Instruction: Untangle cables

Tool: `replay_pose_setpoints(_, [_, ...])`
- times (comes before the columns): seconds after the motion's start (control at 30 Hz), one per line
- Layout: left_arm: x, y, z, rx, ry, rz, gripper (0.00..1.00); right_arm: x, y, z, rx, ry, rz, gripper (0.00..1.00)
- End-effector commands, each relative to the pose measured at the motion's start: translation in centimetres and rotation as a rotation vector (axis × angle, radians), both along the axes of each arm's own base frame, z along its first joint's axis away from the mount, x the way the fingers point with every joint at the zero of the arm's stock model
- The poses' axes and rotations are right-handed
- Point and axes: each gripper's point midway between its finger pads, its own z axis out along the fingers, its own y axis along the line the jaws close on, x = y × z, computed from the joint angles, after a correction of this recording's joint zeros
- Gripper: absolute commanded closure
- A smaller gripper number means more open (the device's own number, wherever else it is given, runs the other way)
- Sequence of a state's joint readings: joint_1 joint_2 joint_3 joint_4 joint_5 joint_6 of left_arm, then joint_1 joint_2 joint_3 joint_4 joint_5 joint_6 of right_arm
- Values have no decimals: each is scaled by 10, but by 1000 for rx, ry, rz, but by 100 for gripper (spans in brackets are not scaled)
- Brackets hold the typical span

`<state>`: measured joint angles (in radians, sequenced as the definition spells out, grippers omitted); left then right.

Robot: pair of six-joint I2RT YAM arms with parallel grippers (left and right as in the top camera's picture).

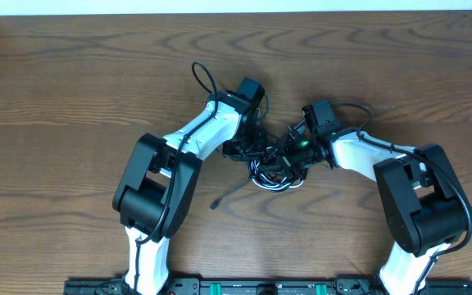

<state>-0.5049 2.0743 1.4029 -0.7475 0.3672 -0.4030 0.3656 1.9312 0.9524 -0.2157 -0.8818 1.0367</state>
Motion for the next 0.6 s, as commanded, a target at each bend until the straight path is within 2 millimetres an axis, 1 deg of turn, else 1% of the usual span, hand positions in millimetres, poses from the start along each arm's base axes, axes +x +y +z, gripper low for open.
replay_pose_setpoints(0.0, [-7,1,-11,18,26,-16,77,12,-10,-4,-6,-91,17,91])
replay_pose_setpoints(0.17, [-6,1,-11,18,25,-16,78,20,-11,7,8,-126,12,84])
replay_pose_setpoints(0.27, [-6,1,-11,18,25,-16,78,20,-9,9,11,-134,15,77])
replay_pose_setpoints(0.33, [-6,1,-11,17,25,-16,78,19,-9,9,10,-129,17,75])
replay_pose_setpoints(0.4, [-6,1,-11,18,25,-16,78,16,-7,12,29,-107,16,74])
replay_pose_setpoints(0.47, [-6,1,-11,18,25,-16,78,11,-1,22,95,-49,12,74])
replay_pose_setpoints(0.57, [-6,1,-11,17,25,-16,78,15,4,41,203,-37,16,75])
